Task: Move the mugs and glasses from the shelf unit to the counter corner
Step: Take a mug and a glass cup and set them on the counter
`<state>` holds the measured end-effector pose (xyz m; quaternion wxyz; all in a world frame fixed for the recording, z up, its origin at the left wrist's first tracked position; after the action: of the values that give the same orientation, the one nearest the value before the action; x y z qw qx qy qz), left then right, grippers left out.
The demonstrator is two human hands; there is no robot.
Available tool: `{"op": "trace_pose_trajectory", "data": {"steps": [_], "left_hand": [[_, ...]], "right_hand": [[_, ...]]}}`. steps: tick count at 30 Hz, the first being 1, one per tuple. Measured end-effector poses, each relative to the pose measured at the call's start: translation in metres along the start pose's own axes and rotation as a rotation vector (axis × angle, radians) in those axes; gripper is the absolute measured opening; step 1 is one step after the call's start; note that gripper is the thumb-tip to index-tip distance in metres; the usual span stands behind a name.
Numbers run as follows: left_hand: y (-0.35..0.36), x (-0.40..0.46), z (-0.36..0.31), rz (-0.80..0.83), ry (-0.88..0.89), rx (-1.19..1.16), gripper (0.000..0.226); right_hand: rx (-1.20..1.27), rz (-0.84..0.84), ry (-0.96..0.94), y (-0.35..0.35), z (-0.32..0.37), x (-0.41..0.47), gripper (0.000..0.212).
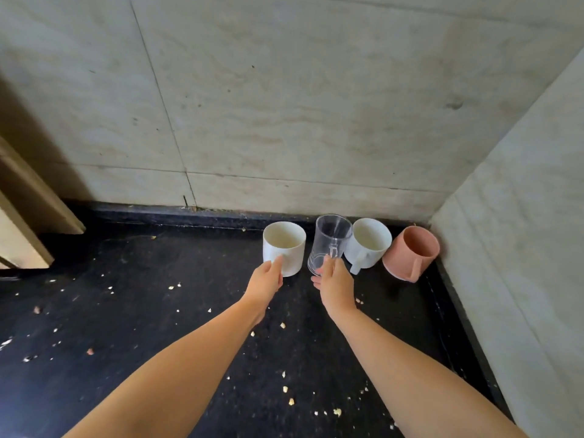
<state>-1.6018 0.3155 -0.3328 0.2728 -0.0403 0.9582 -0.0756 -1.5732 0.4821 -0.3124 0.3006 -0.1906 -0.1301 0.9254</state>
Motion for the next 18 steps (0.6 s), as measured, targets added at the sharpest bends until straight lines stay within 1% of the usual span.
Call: {"op": "trace_pose_trajectory", "data": {"steps": [3, 9, 13, 18], "left_hand": [[0.008, 0.011, -0.001, 0.007, 0.028, -0.01, 0.039], [0.021, 0.033, -0.001, 0.003, 0.06, -0.011, 0.039], [0.026, 0.045, 0.001, 0.01, 0.049, 0.011, 0.039], [0.027, 0.054, 0.009, 0.028, 0.023, 0.053, 0.037]], "right_hand": [[0.023, -0.012, -0.015, 0.003, -0.001, 0.014, 0.03], [-0.009, -0.035, -0.043, 0.004, -0.006, 0.033, 0.023], [-0.012, -0.059, -0.055, 0.004, -0.009, 0.038, 0.021], [0.013, -0.02, -0.038, 0.01, -0.008, 0.042, 0.014]]}}
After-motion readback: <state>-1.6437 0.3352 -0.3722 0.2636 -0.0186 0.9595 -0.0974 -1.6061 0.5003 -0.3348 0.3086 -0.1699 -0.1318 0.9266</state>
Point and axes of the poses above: each hand's wrist, its own x-axis towards the middle knuckle, its own y-axis out of the palm, z = x × y, the point moved 8 cm from there along x, towards the middle knuckle, and after that the axes turned 11 degrees about -z, right-handed, at the moved point
